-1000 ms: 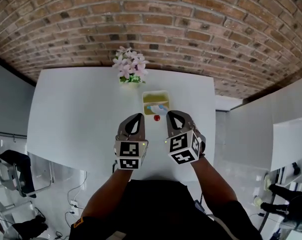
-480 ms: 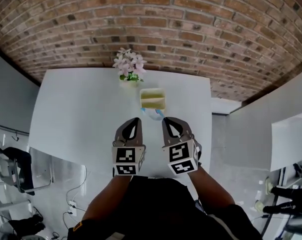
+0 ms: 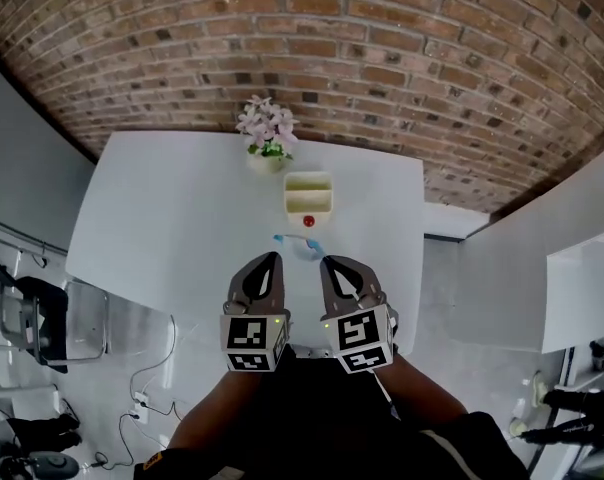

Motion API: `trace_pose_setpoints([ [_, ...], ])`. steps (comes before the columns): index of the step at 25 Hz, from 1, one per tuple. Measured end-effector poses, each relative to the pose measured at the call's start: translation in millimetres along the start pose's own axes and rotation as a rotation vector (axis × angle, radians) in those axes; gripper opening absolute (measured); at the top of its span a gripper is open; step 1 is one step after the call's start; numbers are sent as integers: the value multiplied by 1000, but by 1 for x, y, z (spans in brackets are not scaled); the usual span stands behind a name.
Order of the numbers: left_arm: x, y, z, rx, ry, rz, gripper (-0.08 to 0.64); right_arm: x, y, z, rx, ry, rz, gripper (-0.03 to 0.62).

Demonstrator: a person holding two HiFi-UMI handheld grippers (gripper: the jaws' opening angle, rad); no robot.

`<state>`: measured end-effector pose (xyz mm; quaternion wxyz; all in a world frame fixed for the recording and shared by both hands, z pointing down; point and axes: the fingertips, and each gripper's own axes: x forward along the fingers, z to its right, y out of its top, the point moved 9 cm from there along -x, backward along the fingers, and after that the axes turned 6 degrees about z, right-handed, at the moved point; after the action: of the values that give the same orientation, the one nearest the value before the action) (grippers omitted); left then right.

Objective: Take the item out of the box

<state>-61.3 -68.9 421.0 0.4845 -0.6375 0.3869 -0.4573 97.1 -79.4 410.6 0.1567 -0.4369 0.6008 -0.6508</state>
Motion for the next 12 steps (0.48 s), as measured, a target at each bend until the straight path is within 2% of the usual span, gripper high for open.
trace_pose_setpoints([
  [6, -42, -1, 14, 21, 36, 1, 5, -23, 1, -21, 41, 70, 59, 2],
  [12, -78, -5, 13, 24, 64, 6, 5, -37, -2, -50, 54, 91, 76, 2],
])
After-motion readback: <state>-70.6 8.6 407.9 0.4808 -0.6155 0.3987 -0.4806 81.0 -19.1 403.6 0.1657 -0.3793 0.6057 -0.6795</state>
